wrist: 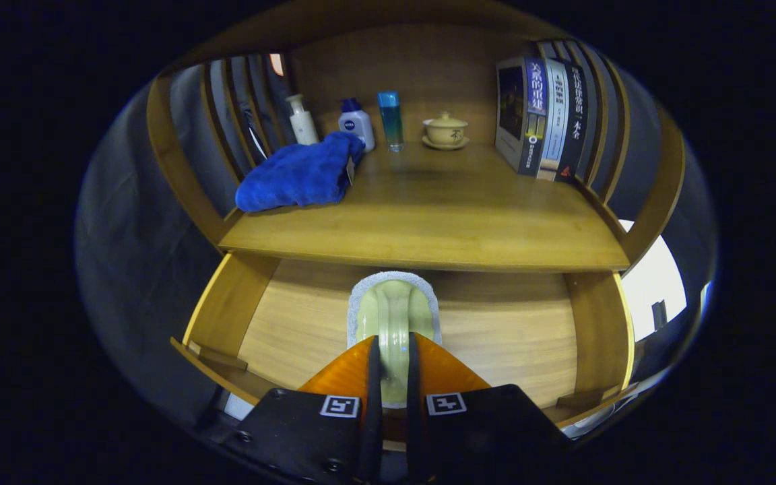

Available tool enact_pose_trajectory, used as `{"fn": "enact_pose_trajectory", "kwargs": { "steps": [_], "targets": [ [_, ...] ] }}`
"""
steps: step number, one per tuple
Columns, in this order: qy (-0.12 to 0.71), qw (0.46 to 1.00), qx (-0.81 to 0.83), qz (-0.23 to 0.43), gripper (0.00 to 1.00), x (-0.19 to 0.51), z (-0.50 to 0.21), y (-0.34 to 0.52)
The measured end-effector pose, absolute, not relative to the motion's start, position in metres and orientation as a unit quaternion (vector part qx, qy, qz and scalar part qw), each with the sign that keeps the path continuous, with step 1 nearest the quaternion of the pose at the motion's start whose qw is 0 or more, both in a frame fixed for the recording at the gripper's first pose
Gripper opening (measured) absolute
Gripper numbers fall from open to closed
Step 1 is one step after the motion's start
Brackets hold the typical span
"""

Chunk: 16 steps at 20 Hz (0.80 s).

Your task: Pull open the drawer, take out the items inside it, and place them on the countertop above the cabinet.

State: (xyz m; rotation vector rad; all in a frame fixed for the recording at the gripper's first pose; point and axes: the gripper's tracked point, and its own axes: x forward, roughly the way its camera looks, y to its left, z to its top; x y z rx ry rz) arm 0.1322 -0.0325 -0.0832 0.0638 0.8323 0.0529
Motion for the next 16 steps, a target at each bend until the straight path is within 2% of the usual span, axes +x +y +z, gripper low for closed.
{"fn": "enact_pose_trajectory", "kwargs": {
  "steps": [4,10,16],
  "targets": [
    [0.368,0.929,0.025,0.014,0.23,0.144,-0.038,-0.033],
    [0.292,0.955,0.036,-0.029,0.22,0.222,0.027,-0.05],
    [0.299,0.952,0.043,-0.051,0.23,0.275,0.026,-0.066]
  ]
}}
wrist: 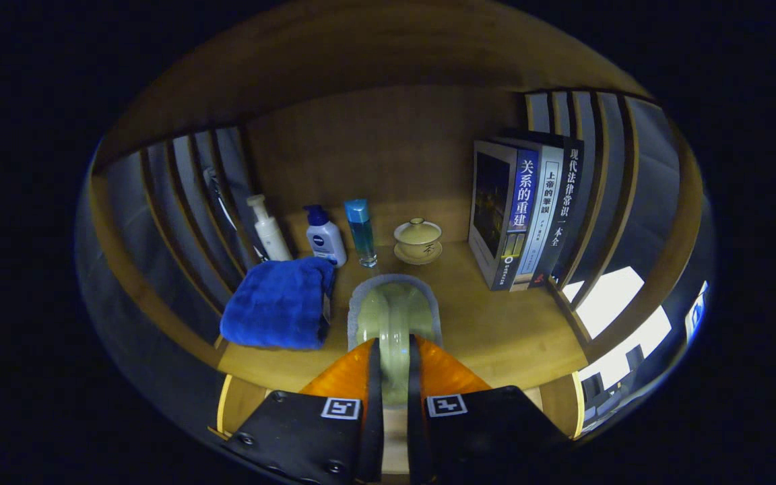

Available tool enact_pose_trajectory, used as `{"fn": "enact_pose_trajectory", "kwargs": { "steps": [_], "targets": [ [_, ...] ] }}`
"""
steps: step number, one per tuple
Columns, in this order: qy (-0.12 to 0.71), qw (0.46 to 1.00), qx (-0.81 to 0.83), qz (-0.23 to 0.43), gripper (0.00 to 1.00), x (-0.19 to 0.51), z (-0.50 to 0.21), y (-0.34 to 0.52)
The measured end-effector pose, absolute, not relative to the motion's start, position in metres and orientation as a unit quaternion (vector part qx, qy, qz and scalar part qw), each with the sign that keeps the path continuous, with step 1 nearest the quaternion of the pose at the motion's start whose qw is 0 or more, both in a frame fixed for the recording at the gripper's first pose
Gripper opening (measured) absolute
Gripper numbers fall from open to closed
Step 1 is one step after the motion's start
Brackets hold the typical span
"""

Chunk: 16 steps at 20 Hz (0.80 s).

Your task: Pull open the drawer, take out the items inside it, and place them on the countertop above the cabinet.

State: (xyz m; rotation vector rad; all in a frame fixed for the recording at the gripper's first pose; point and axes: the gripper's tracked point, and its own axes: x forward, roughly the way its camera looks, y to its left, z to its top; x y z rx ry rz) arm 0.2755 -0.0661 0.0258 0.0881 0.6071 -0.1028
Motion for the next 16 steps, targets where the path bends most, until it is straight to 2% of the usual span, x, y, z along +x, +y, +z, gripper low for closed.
{"fn": "enact_pose_trajectory", "kwargs": {
  "steps": [11,15,16],
  "targets": [
    [0.372,0.924,0.037,-0.074,0.22,0.317,-0.04,-0.078],
    [0.363,0.928,0.038,-0.076,0.23,0.329,-0.045,-0.08],
    [0.367,0.926,0.037,-0.076,0.25,0.329,-0.049,-0.081]
  ]
}}
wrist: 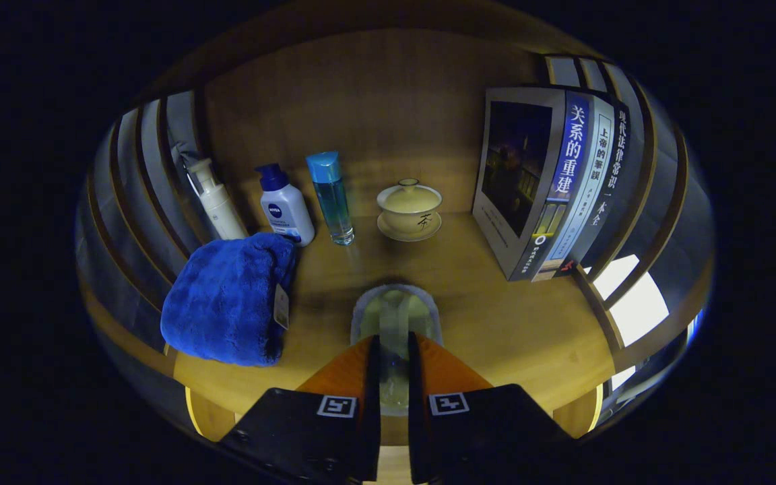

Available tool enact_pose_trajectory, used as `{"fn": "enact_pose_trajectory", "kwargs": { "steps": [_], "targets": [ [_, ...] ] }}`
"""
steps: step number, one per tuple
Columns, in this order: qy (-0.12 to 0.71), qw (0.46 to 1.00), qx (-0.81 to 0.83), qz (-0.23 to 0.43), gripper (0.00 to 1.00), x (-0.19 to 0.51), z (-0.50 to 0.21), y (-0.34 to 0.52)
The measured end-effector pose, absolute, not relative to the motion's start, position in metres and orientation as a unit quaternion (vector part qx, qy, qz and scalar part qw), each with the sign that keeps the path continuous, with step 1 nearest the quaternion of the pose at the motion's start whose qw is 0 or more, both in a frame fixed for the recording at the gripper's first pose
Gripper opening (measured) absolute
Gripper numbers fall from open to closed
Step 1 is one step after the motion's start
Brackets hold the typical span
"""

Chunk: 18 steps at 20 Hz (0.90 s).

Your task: Pull open the drawer, take out the items inside it, and place them on the countertop above the cabinet.

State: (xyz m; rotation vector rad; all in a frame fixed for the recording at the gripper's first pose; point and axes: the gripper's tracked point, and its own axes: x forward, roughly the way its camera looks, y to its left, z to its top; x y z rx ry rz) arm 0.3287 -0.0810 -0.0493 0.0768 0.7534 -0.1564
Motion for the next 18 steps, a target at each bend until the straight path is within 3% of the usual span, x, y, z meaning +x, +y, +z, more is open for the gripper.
{"fn": "enact_pose_trajectory", "kwargs": {
  "steps": [3,7,8,13,18],
  "targets": [
    [0.355,0.931,0.031,-0.085,0.28,0.333,-0.048,-0.083],
    [0.361,0.929,0.032,-0.074,0.39,0.331,-0.055,-0.075],
    [0.364,0.928,0.032,-0.068,0.55,0.328,-0.055,-0.072],
    [0.354,0.932,0.044,-0.057,0.79,0.319,-0.049,-0.064],
    [0.309,0.948,0.042,-0.059,0.93,0.302,-0.017,-0.061]
  ]
}}
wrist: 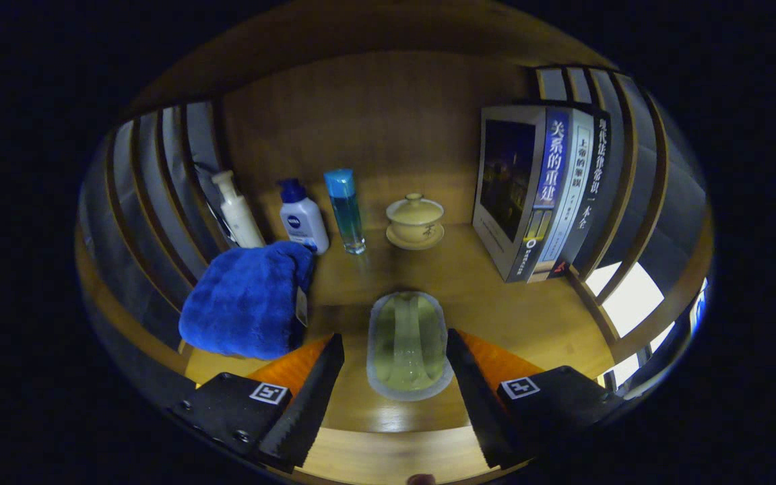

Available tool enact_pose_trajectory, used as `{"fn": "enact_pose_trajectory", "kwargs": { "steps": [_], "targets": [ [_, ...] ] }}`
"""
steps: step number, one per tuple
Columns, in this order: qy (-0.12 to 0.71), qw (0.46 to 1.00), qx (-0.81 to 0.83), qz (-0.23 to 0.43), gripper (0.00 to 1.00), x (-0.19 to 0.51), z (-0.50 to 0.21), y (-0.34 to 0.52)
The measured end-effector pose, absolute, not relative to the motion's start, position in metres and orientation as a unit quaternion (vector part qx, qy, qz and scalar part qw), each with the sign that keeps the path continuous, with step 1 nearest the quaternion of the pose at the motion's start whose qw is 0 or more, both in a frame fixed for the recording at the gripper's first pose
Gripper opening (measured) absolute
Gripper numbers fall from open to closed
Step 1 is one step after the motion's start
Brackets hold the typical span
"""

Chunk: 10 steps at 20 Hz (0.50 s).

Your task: Pull open the drawer, take out the items inside it, and place them on the countertop above the cabinet.

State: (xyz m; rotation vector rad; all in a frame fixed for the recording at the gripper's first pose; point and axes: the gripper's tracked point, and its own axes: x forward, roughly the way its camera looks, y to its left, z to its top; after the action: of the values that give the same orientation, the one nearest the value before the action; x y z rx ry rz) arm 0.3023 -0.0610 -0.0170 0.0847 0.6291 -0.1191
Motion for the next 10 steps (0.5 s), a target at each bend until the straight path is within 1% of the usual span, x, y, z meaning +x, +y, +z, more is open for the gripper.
{"fn": "enact_pose_trajectory", "kwargs": {
  "steps": [2,6,10],
  "targets": [
    [0.292,0.954,0.04,-0.056,0.99,0.29,0.001,-0.056],
    [0.241,0.97,0.024,-0.035,0.99,0.263,0.042,-0.041],
    [0.204,0.979,0.001,-0.01,0.99,0.218,0.074,-0.038]
  ]
}}
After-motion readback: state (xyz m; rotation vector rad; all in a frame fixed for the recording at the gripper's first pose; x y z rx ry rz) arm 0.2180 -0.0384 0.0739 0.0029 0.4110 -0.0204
